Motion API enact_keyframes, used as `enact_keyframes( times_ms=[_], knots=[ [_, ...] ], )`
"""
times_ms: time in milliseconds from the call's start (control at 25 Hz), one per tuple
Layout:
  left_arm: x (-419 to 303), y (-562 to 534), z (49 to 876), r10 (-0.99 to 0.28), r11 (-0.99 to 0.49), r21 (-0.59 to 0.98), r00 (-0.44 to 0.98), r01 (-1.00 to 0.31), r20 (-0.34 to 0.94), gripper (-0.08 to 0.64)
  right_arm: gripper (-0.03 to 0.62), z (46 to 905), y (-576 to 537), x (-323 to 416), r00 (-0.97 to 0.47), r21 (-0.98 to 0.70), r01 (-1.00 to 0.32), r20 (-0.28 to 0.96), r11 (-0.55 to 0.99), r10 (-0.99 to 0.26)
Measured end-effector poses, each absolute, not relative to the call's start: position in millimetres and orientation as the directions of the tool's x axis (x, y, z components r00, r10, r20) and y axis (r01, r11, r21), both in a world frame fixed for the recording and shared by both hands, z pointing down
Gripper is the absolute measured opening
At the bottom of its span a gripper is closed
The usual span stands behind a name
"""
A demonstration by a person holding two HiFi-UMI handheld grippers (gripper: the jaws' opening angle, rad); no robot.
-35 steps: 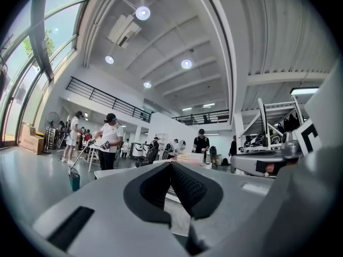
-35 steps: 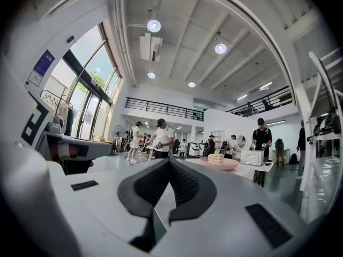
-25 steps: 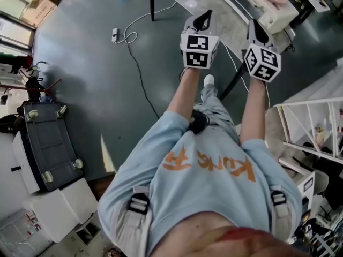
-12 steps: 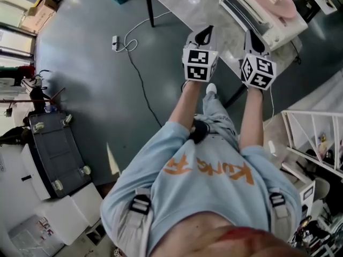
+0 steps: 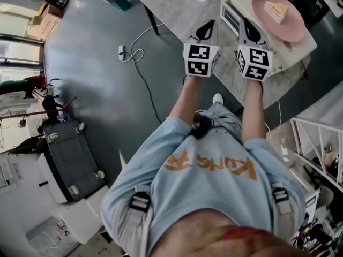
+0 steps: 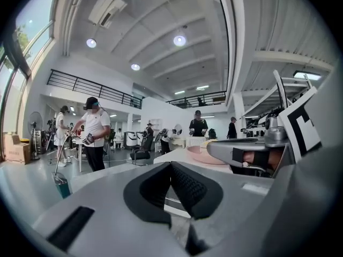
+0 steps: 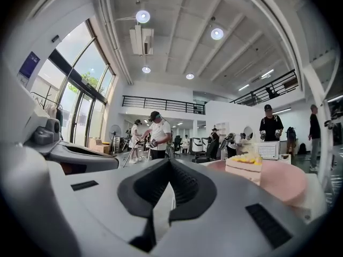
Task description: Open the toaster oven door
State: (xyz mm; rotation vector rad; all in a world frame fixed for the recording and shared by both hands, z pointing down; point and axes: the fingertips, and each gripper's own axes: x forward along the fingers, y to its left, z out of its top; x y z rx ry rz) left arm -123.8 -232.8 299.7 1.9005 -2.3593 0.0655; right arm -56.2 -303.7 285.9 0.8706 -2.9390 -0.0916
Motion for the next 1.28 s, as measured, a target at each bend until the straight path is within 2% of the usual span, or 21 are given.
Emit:
enact_keyframes(
  times_ms=[520, 760, 1040, 1280],
  knots=[
    [-201.9, -283.2, 286.6, -0.973, 0.22, 0.091, -0.212, -0.971, 0.086, 0.002, -0.002, 278.0, -355.7, -120.1, -0.817, 0.098, -0.567, 0.064, 0.818, -0.573],
    [-212.8, -319.0, 289.7, -0.996, 0.072, 0.058, -0.068, -0.996, 0.058, 0.002, -0.002, 286.3, -385.8, -121.2, -0.743, 0.074, -0.662, 0.063, 0.746, -0.666],
    [-179.5, -365.4, 315.4, -0.982, -0.149, -0.005, 0.147, -0.989, 0.12, 0.002, -0.002, 297.9, -402.9, -107.4, -0.686, 0.056, -0.723, 0.065, 0.689, -0.725],
    [-162.9, -380.5, 342.6, -0.951, -0.272, -0.036, 0.262, -0.962, 0.166, 0.002, -0.002, 317.0, -398.1, -92.4, -0.641, 0.051, -0.763, 0.066, 0.644, -0.765]
  ],
)
